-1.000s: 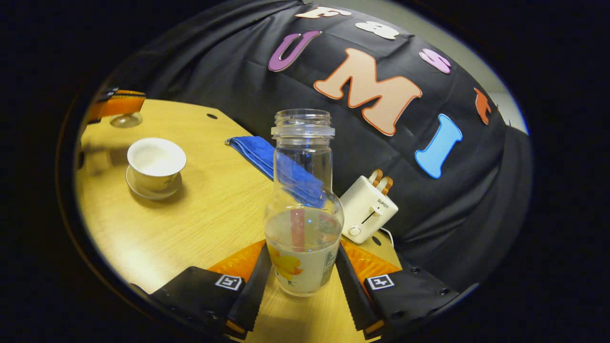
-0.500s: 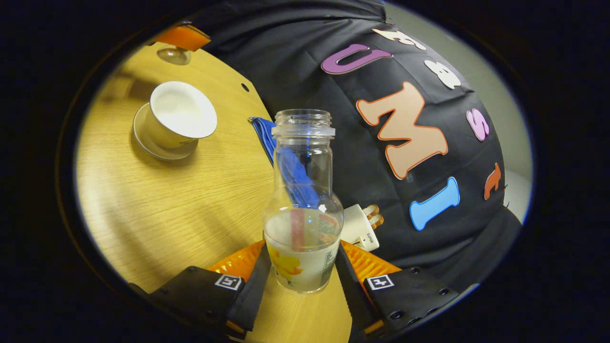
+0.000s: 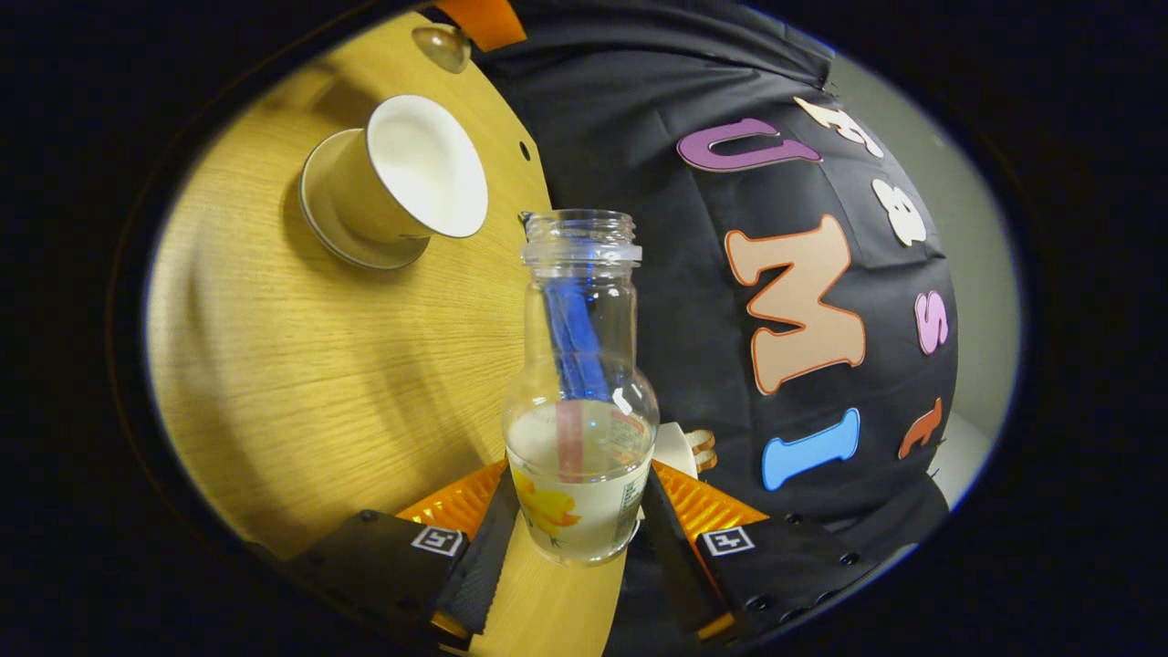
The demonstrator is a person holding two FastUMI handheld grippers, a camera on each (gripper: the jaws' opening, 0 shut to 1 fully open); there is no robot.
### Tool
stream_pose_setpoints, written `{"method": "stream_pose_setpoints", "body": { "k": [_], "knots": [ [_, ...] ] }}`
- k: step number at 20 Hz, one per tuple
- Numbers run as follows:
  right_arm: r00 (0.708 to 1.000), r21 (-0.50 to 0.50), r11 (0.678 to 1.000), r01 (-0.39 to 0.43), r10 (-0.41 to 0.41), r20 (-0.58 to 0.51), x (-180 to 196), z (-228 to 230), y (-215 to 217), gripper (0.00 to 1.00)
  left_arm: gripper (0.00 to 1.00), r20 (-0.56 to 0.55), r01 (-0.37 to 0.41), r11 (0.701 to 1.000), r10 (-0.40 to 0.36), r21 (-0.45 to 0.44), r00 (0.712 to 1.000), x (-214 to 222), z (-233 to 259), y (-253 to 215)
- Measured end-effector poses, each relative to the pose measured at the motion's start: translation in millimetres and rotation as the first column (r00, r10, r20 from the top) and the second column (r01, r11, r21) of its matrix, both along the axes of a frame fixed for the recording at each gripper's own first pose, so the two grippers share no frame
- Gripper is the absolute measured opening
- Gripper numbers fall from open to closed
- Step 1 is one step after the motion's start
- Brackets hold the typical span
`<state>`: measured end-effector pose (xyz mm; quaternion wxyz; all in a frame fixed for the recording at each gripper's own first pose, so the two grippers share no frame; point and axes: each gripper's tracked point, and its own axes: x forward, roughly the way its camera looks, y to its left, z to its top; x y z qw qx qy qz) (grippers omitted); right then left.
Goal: Open the teacup lid with one hand, grasp the water bottle and pour water into the teacup with the other hand; after pouring, place the water bottle on the coaster and then close the teacup lid.
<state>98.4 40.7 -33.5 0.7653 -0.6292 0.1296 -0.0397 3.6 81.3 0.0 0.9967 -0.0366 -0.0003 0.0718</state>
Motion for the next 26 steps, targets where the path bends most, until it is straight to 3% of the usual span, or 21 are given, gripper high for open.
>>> {"method": "stream_pose_setpoints", "body": {
  "k": [10,26],
  "knots": [
    [0.999,-0.200,0.979,-0.046,0.044,-0.014,6.7,2.7,13.4,0.80,0.29,0.002,0.008,1.000,-0.008,-0.006,1.000,0.3,0.3,-0.7],
    [0.992,-0.439,0.893,-0.101,0.125,0.026,6.1,5.2,27.6,0.79,0.28,0.004,0.010,1.000,-0.010,-0.021,1.000,-3.4,1.1,-1.6]
  ]
}}
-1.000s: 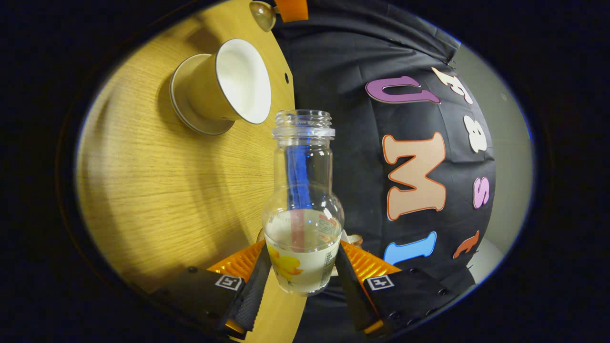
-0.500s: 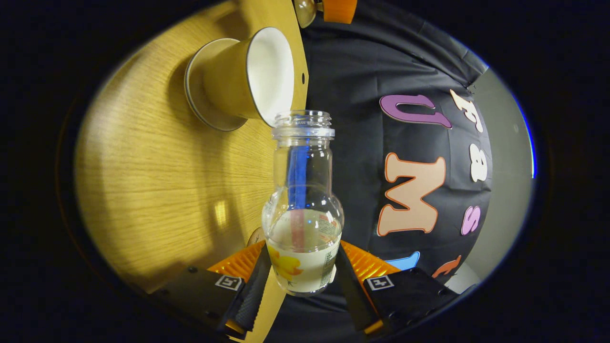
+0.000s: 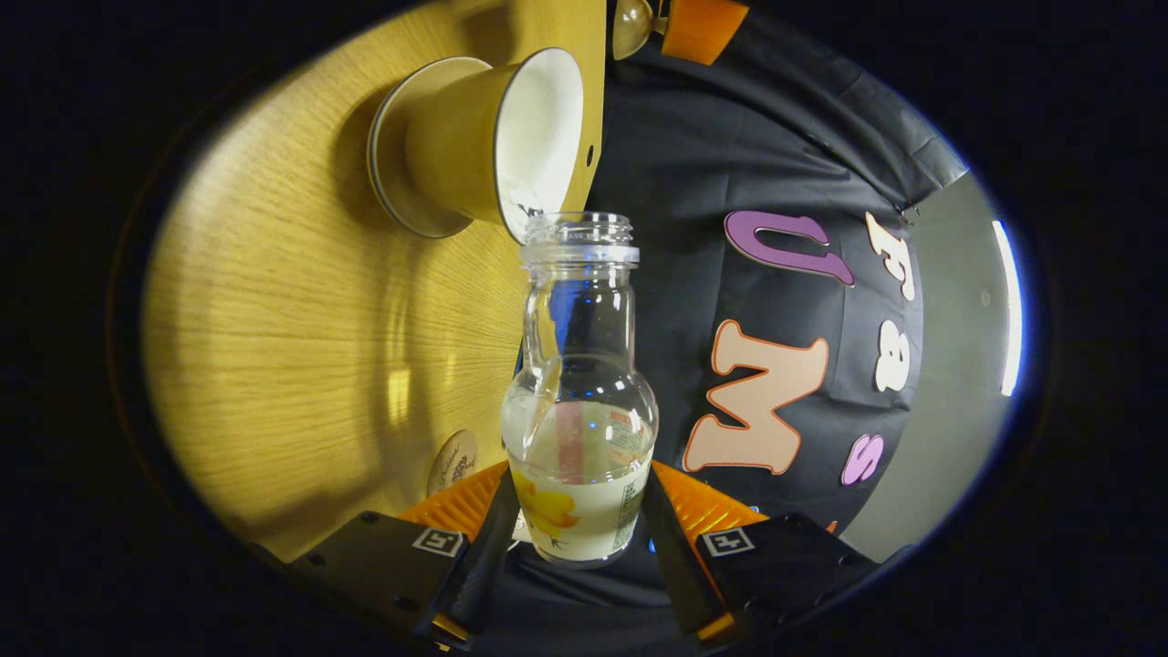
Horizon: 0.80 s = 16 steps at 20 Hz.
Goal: Open the teacup lid with one hand, grasp the water bottle and pour water into the teacup with the other hand; after pouring, place the water bottle on the coaster and then close the teacup lid.
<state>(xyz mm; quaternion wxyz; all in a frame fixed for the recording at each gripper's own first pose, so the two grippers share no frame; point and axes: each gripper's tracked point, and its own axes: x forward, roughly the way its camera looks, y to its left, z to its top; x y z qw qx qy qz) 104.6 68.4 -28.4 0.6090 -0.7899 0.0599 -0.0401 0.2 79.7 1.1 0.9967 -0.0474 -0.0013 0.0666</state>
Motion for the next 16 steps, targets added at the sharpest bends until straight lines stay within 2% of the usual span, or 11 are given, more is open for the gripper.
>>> {"method": "stream_pose_setpoints", "body": {
  "k": [16],
  "knots": [
    [0.992,-0.168,0.983,-0.072,0.088,0.088,-8.7,10.9,5.2,0.80,0.28,0.004,-0.002,1.000,0.002,-0.002,1.000,2.3,-1.5,0.2]
  ]
}}
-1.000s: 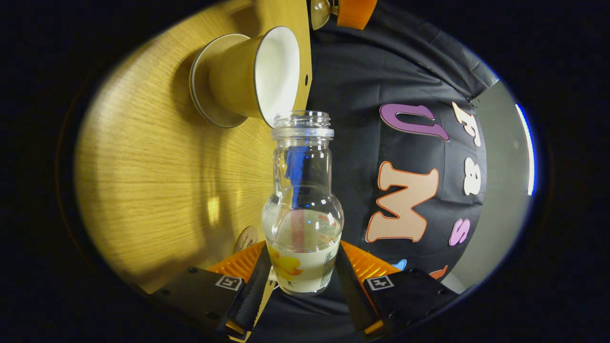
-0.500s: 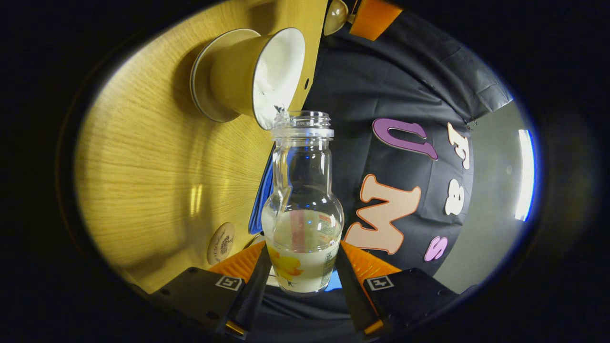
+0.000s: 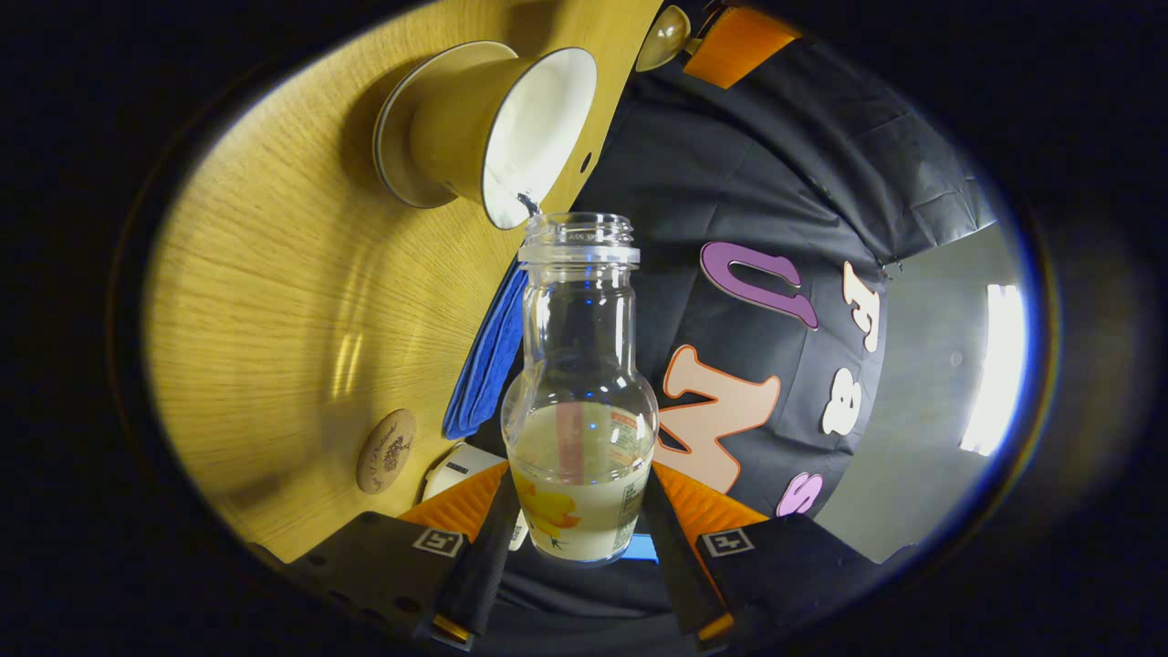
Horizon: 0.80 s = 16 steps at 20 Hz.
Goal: Open the teacup lid with one hand, grasp the water bottle and pour water into the teacup with the other hand; after pouring, place the water bottle on the coaster and then close the teacup lid.
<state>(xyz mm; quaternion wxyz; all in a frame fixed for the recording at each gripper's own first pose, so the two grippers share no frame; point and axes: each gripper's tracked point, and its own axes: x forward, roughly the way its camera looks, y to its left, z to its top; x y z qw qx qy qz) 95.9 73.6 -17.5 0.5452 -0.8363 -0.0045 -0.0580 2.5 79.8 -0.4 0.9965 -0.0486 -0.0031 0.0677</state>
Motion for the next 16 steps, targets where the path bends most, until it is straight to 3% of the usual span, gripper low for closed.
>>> {"method": "stream_pose_setpoints", "body": {
  "k": [7,16],
  "knots": [
    [0.997,-0.092,0.993,-0.067,0.071,0.038,-2.6,2.2,20.2,0.78,0.28,0.001,-0.001,1.000,0.001,-0.003,1.000,0.0,-0.5,1.3],
    [0.994,-0.127,0.988,-0.091,0.099,0.057,2.8,7.6,19.3,0.78,0.28,0.000,0.002,1.000,-0.002,-0.002,1.000,1.7,-0.9,1.8]
  ]
}}
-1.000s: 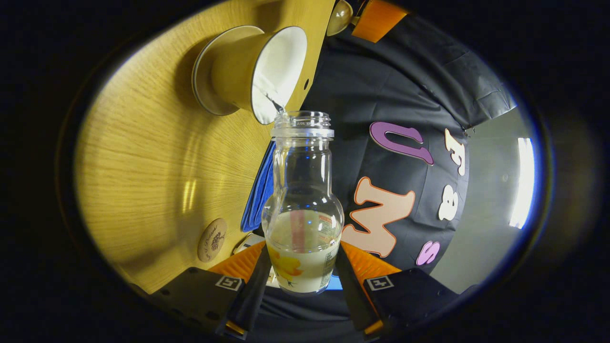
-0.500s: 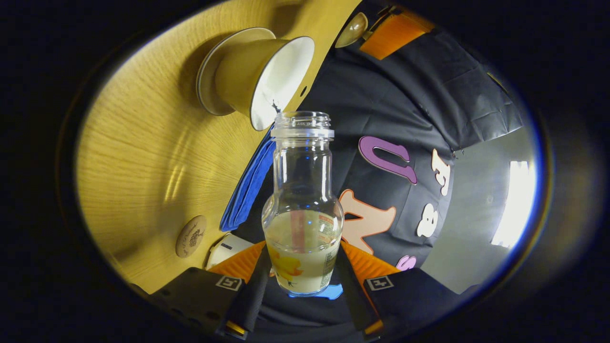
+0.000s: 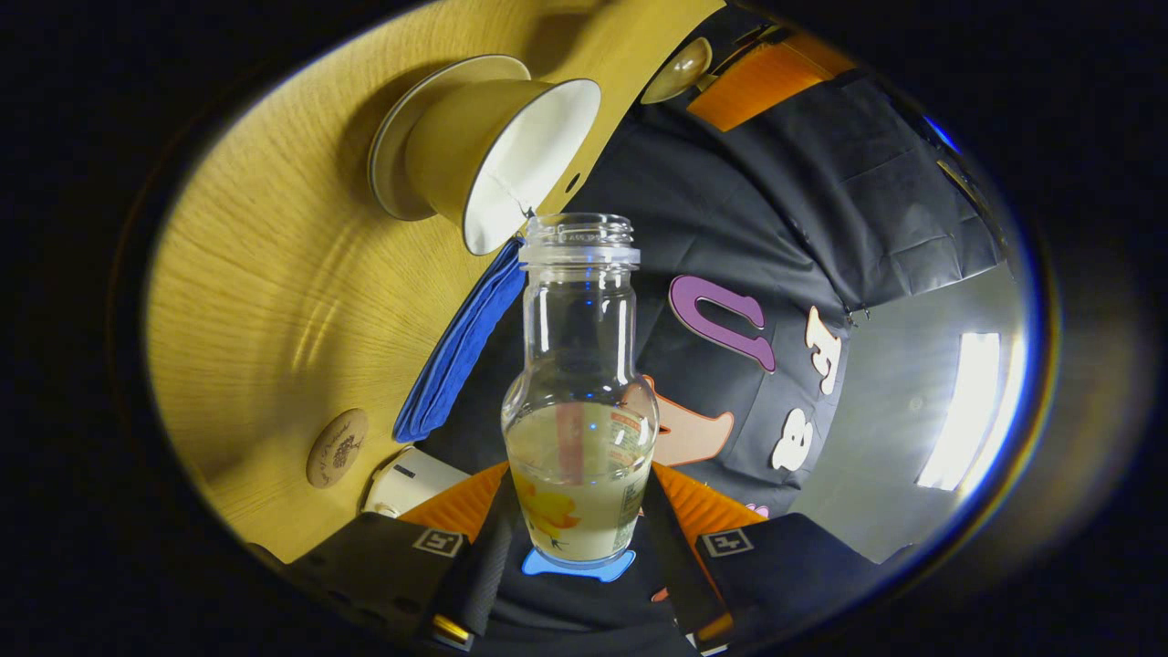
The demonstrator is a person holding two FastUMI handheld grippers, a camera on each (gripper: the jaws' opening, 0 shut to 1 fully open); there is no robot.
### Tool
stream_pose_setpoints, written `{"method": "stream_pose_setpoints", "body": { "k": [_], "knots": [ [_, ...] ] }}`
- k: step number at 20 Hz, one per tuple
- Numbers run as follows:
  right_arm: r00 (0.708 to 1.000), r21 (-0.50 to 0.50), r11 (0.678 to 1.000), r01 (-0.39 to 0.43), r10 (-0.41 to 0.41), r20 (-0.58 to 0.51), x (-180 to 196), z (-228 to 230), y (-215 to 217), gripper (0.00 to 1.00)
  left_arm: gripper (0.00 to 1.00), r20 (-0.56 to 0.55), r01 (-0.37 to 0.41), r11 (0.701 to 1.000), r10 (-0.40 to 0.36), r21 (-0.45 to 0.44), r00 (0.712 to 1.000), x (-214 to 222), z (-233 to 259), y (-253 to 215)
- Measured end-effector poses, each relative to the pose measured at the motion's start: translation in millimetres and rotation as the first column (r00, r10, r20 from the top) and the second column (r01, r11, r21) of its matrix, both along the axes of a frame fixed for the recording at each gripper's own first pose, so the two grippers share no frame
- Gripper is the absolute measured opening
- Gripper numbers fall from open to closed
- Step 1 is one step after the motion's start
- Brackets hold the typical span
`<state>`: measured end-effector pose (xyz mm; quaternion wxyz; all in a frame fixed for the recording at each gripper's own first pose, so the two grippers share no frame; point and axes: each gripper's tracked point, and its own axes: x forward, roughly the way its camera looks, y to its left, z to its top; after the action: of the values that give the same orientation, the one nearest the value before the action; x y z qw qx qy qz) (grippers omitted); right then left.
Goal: Open the teacup lid with one hand, grasp the water bottle and pour water into the teacup with the other hand; after pouring, place the water bottle on the coaster and then close the teacup lid.
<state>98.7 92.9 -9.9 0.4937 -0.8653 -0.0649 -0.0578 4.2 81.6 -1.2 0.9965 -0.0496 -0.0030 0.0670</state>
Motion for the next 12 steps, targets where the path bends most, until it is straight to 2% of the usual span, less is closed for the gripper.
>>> {"method": "stream_pose_setpoints", "body": {
  "k": [3,6,9,10,12],
  "knots": [
    [0.998,0.113,0.992,0.048,-0.042,-0.054,3.5,-14.0,-15.9,0.78,0.28,0.001,0.001,1.000,-0.001,0.003,1.000,0.3,-0.4,-0.8],
    [0.991,0.260,0.960,0.099,-0.072,-0.111,4.4,-20.4,-26.0,0.80,0.27,0.000,0.000,1.000,0.000,0.006,1.000,0.2,0.2,-0.8],
    [0.981,0.406,0.901,0.149,-0.083,-0.178,1.8,-34.8,-30.4,0.77,0.28,0.001,-0.002,1.000,0.002,0.004,1.000,-0.6,-0.2,-0.4],
    [0.977,0.447,0.879,0.164,-0.081,-0.200,0.8,-37.3,-33.2,0.81,0.28,-0.001,-0.001,1.000,0.001,0.004,1.000,-0.2,-0.7,-0.8],
    [0.966,0.532,0.822,0.202,-0.077,-0.248,-1.9,-44.0,-39.6,0.77,0.28,-0.001,0.000,1.000,0.000,0.005,1.000,-0.5,0.5,-0.8]
  ]
}}
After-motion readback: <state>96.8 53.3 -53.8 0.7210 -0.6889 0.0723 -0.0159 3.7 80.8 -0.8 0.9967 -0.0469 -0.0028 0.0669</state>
